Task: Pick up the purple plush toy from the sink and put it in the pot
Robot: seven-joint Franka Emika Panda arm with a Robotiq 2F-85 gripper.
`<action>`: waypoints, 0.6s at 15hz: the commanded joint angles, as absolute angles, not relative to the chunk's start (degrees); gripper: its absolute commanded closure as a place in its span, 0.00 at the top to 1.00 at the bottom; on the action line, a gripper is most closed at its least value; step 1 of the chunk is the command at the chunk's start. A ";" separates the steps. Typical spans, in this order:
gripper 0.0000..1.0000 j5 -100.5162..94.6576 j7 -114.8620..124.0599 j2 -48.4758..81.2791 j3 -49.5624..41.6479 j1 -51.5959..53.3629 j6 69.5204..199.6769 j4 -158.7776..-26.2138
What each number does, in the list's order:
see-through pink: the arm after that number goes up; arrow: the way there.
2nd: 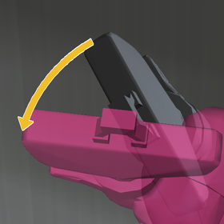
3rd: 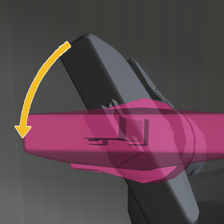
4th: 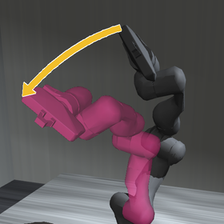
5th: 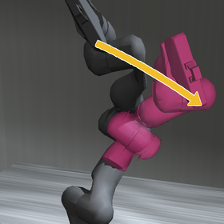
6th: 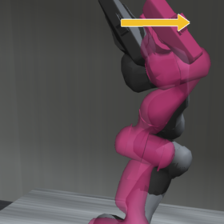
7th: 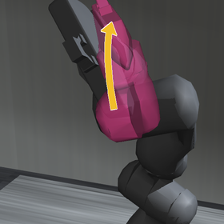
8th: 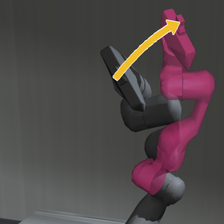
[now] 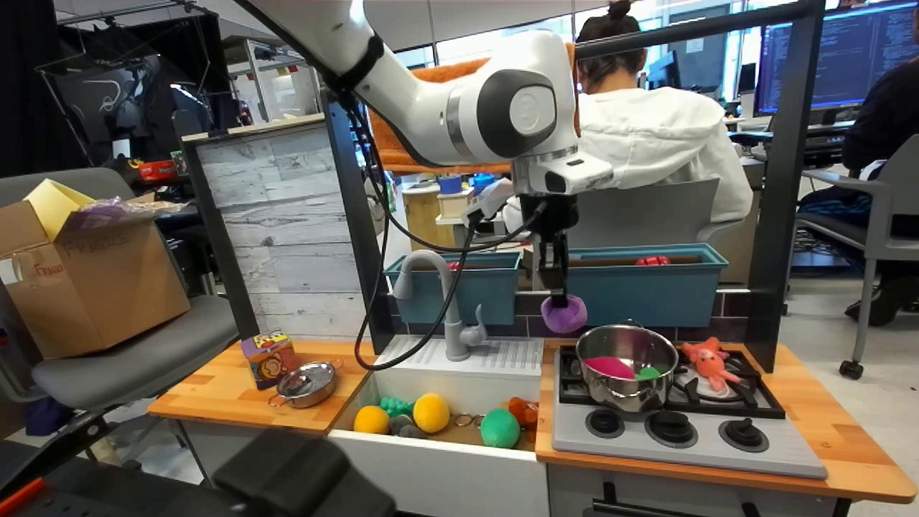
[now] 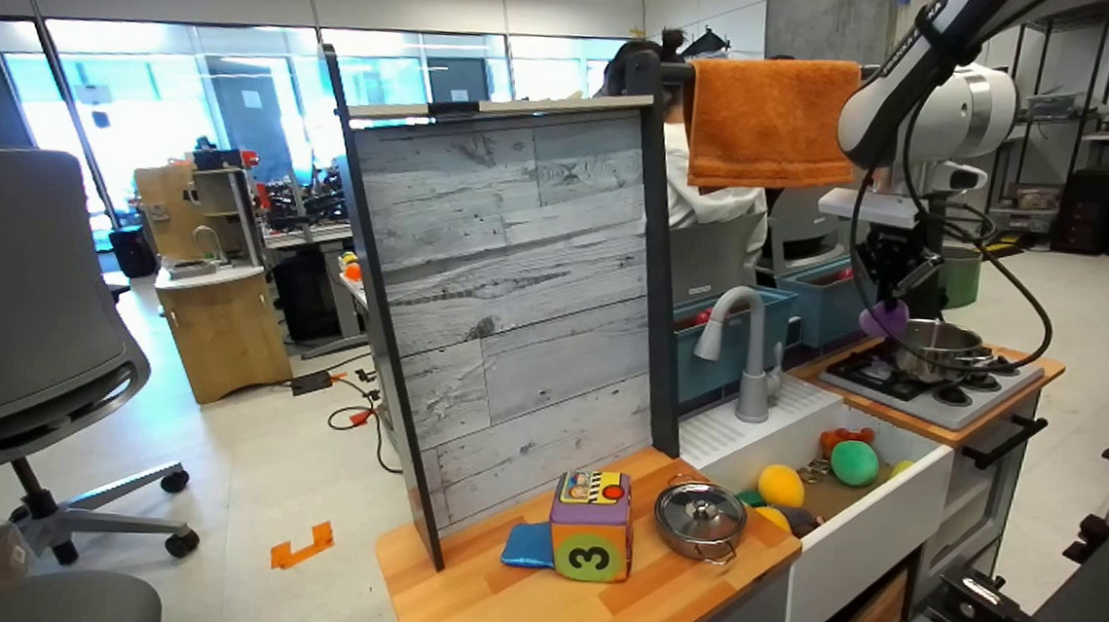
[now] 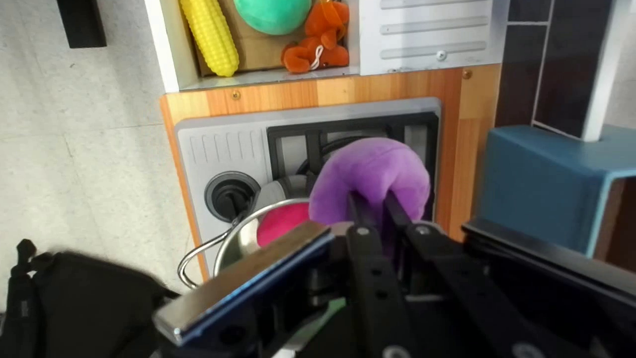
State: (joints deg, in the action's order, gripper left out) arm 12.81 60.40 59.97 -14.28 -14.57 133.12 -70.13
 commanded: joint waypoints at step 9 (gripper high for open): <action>0.02 14.36 64.37 51.49 -15.94 -16.52 133.60 -83.74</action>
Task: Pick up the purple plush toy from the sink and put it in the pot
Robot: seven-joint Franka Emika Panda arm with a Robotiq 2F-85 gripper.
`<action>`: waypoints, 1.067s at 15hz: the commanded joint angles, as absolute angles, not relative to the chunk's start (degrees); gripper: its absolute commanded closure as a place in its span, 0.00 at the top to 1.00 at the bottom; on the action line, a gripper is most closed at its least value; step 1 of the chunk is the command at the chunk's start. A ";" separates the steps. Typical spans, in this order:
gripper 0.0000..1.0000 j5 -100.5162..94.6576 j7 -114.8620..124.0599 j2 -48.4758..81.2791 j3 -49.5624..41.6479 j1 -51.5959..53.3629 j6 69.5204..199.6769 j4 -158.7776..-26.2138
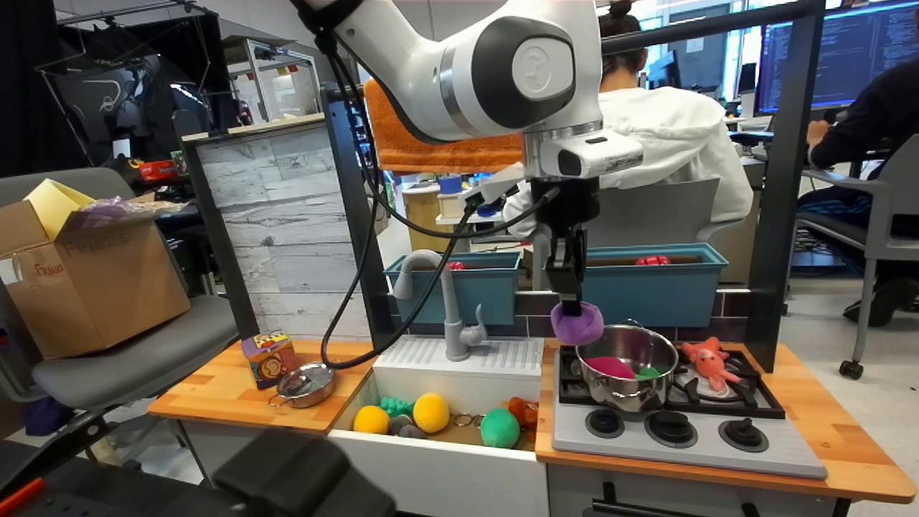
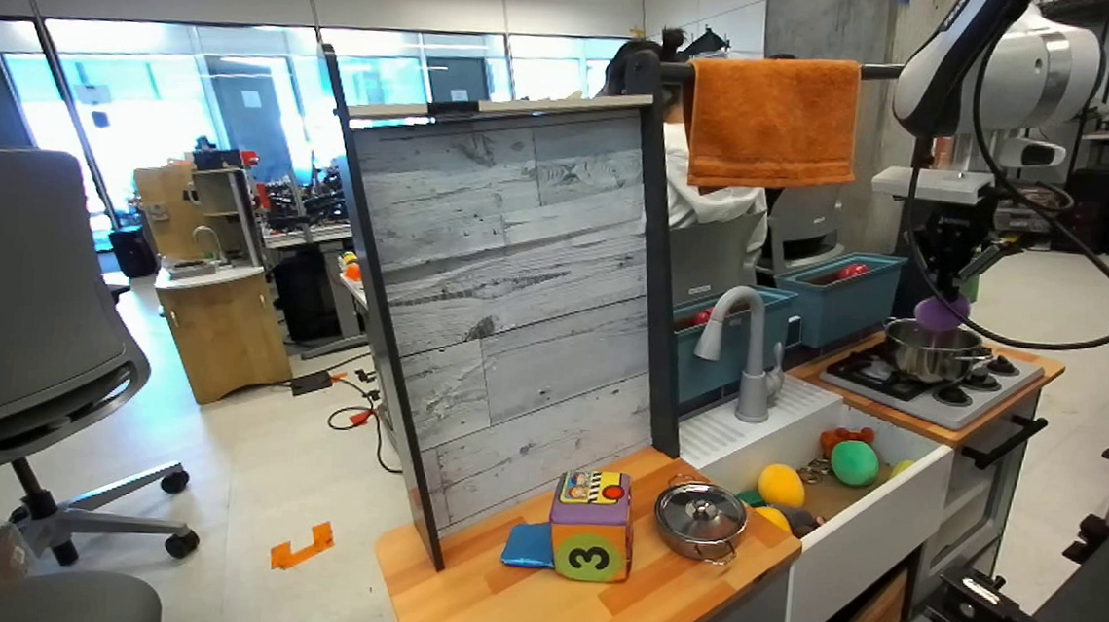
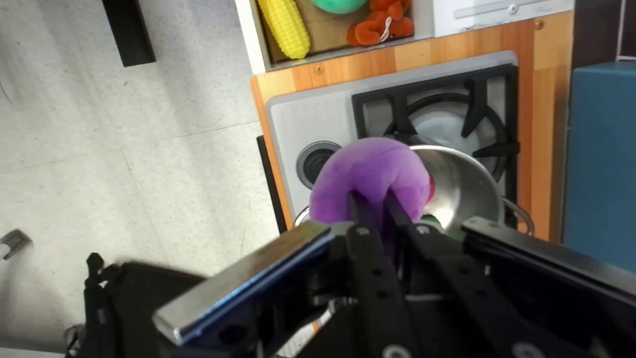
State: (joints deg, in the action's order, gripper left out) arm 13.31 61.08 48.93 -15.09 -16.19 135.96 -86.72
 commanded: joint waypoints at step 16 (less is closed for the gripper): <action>0.02 13.16 81.20 61.58 -17.40 -17.55 140.53 -69.51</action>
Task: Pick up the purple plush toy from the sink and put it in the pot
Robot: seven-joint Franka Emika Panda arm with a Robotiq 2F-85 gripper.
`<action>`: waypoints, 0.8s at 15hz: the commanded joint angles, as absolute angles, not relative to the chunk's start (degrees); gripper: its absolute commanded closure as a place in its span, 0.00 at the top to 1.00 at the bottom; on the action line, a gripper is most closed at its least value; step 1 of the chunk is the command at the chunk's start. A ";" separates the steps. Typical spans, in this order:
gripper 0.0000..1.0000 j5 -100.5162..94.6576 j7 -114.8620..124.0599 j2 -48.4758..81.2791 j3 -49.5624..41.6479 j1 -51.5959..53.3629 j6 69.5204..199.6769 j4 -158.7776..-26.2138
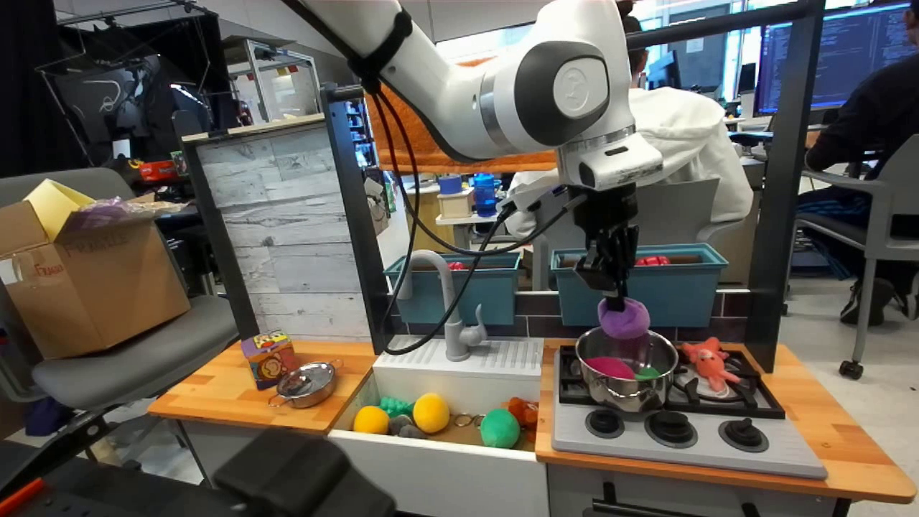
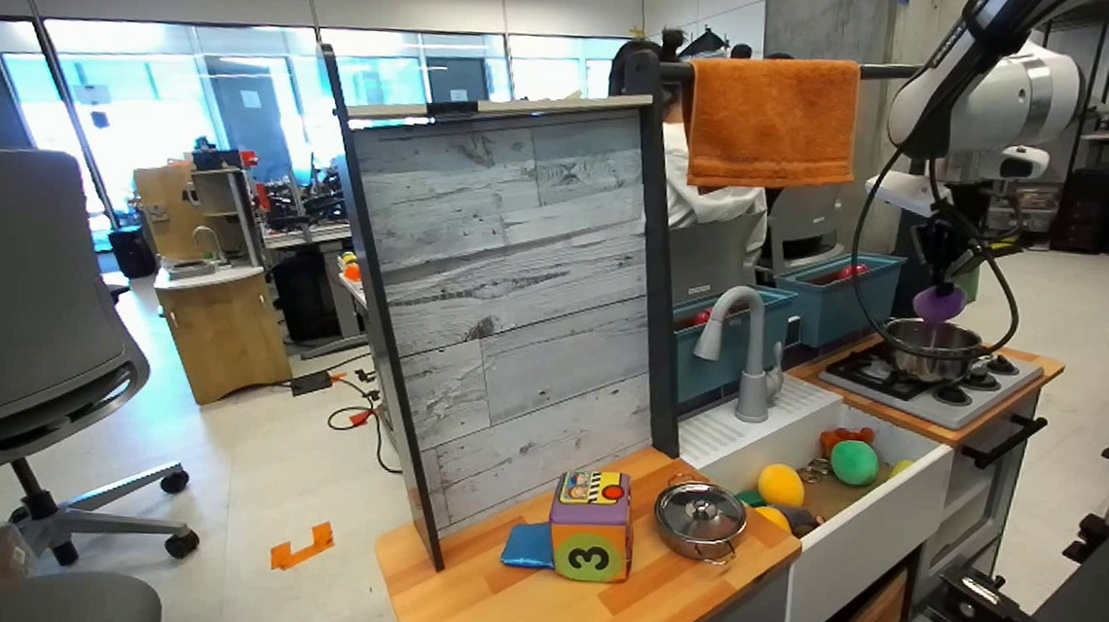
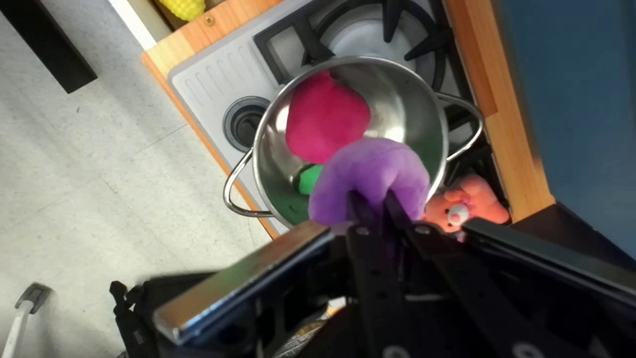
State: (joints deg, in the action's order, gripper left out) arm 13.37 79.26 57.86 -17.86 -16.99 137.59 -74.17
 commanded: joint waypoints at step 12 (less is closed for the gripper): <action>0.92 15.44 77.06 67.79 -10.80 -19.98 146.31 -64.86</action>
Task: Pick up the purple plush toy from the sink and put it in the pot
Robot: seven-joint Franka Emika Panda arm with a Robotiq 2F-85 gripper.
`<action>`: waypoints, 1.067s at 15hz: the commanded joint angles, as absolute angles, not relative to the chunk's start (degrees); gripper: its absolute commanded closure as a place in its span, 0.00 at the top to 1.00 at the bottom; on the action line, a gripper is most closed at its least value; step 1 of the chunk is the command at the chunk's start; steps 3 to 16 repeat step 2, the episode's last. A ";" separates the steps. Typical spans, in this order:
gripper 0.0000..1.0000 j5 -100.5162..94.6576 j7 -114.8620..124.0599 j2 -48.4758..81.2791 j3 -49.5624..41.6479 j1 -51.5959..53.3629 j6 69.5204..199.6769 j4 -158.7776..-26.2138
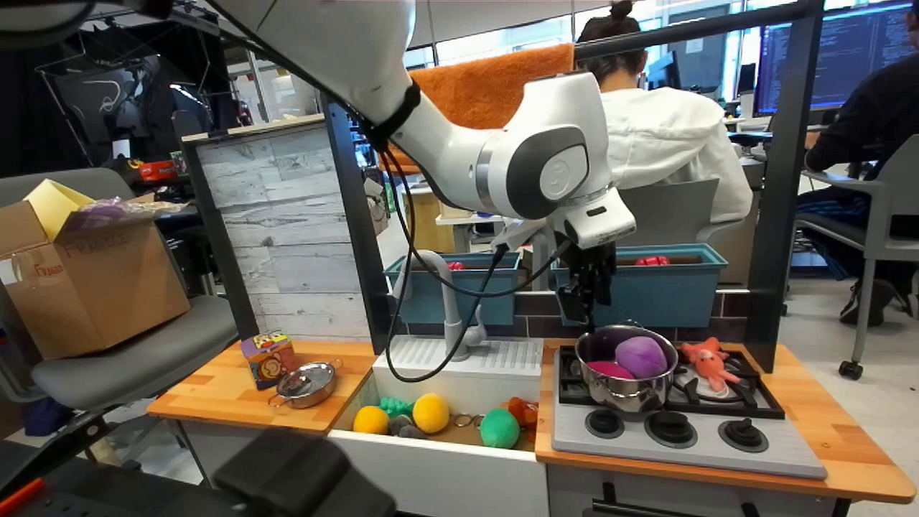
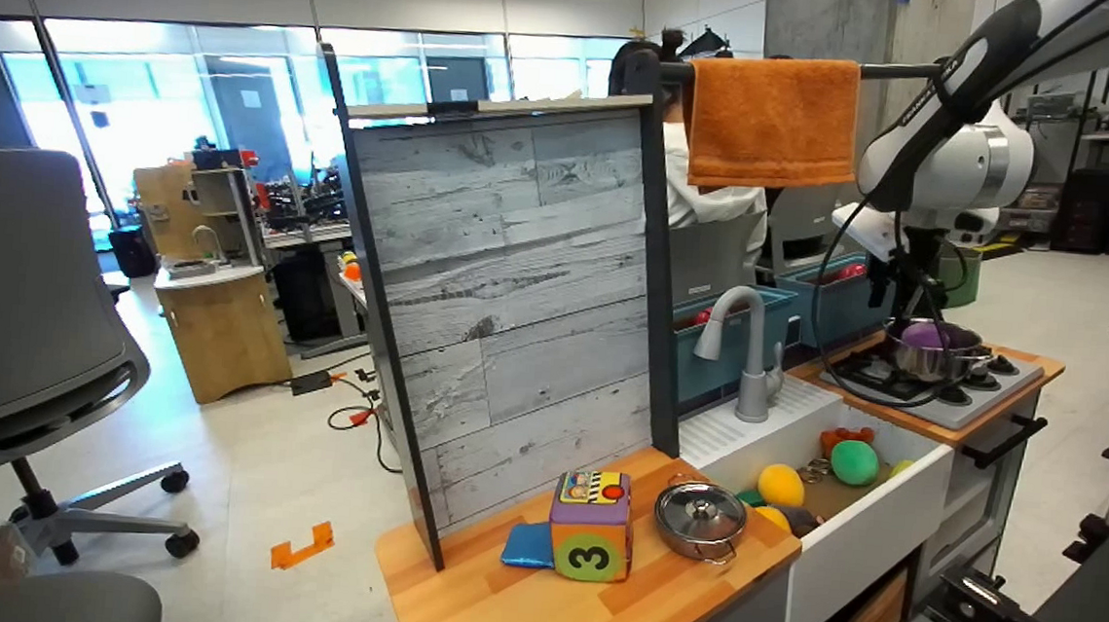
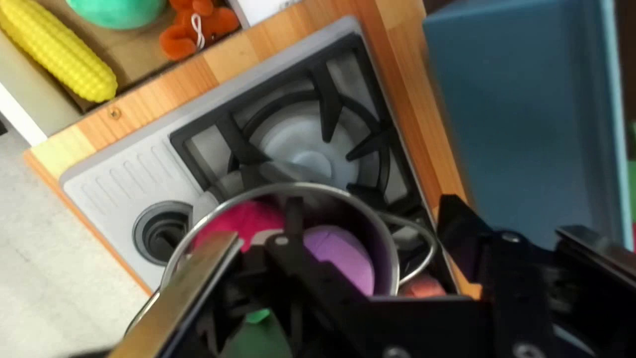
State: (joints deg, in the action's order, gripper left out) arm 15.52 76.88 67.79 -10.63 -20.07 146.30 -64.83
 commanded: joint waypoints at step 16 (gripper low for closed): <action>0.83 15.61 76.42 67.78 -10.18 -20.33 146.29 -64.92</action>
